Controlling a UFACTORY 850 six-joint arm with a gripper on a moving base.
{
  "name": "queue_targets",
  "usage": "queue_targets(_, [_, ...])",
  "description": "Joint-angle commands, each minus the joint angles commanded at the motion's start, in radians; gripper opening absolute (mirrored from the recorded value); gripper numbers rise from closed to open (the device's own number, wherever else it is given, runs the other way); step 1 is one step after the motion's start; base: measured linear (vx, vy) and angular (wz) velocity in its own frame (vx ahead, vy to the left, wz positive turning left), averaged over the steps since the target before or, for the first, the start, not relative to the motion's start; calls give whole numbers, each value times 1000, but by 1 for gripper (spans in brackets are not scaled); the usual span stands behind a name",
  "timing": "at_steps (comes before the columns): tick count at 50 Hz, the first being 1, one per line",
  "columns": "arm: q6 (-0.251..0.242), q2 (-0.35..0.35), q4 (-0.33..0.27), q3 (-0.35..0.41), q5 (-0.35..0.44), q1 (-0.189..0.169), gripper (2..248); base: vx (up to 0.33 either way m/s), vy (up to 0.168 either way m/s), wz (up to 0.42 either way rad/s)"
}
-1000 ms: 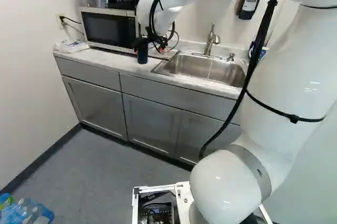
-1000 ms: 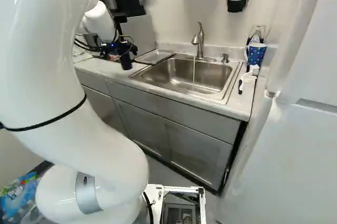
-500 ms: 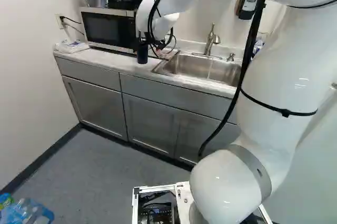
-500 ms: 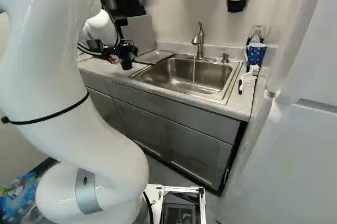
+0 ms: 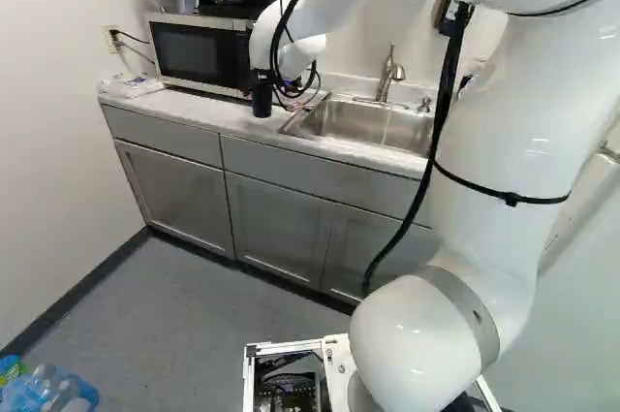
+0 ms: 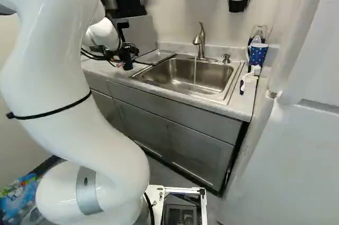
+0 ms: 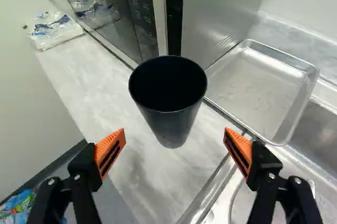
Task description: Rinse the cup and place it in the tray
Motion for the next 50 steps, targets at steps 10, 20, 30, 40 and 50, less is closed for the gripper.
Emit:
queue_targets(10, [0, -18, 0, 4, 52, 0, 247, 0, 0, 0])
queue_targets(20, [0, -35, 0, 7, 100, 0, 247, 0, 0, 0])
queue_targets(30, [0, -52, 1, 10, 145, 0, 247, 0, 0, 0])
queue_targets(40, [0, -70, 6, 13, 189, 0, 247, 0, 0, 0])
queue_targets(50, [0, -87, 13, 16, 232, 0, 247, 0, 0, 0])
